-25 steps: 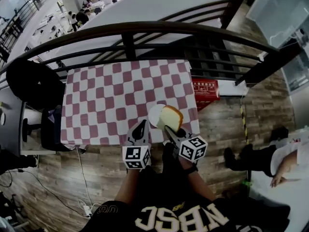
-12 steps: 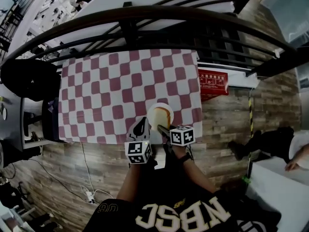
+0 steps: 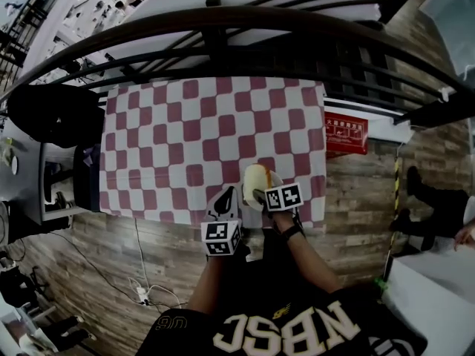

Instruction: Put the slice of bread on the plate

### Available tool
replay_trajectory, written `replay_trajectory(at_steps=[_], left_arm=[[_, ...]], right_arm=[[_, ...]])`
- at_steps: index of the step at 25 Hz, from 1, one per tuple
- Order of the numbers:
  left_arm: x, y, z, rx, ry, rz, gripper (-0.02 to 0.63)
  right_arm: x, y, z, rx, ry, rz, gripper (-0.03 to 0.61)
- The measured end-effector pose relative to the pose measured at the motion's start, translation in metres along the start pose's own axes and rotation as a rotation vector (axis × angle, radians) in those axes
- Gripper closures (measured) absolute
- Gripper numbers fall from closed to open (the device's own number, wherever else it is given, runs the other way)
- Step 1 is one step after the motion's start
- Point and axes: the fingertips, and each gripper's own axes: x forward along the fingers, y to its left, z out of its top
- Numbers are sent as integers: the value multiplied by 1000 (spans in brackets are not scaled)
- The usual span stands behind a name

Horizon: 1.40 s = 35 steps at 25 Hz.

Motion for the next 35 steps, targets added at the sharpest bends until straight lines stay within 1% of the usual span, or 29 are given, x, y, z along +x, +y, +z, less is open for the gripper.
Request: replay_trajectory(at_steps=[2, 5, 6, 7, 8, 12, 15, 17, 19, 20, 21, 23, 24, 27, 30, 33, 35], left_arm=[[-1, 4, 2, 3, -2, 9, 595], [-1, 7, 7, 12, -3, 17, 595], [-1, 8, 8, 15, -6, 15, 595], [-3, 8, 10, 19, -9, 12, 595], [-5, 9, 11, 23, -13, 9, 595], [-13, 12, 17, 27, -30, -6, 595], [-19, 13, 20, 34, -51, -20, 595], [-25, 12, 25, 43, -67, -31, 595], [-33, 7, 32, 54, -89, -51, 595], [-36, 4, 37, 61, -104, -65, 595], [-40, 0, 43, 68, -120, -79, 595], [-47, -7, 54, 86, -154, -106, 595], [-52, -10, 59, 100, -171, -117, 595], [-73, -20, 74, 164, -224, -142, 595], [-96, -28, 91, 199, -287, -163, 595], [-118, -33, 109, 202, -349, -181, 595], [-132, -33, 118, 187, -374, -190, 595]], right_arm=[[-2, -7, 2, -58, 20, -74, 447], [-11, -27, 12, -151, 8, -235, 330], [-15, -34, 15, -177, -1, -285, 280], [-20, -38, 17, -197, -10, -322, 234], [-24, -41, 18, -206, -22, -342, 216], [-43, -41, 24, -172, -110, -346, 206], [-60, -30, 30, -183, -194, -340, 206], [-71, -13, 35, -207, -253, -315, 207], [-81, 10, 37, -223, -300, -263, 210], [-87, 21, 38, -224, -324, -238, 232], [-93, 32, 40, -226, -354, -221, 287], [-107, 53, 45, -253, -431, -218, 426], [-114, 64, 47, -277, -468, -229, 463], [-137, 97, 48, -345, -570, -256, 509], [-160, 130, 47, -388, -679, -263, 546], [-184, 160, 46, -432, -790, -281, 563], [-199, 177, 43, -466, -854, -323, 565]])
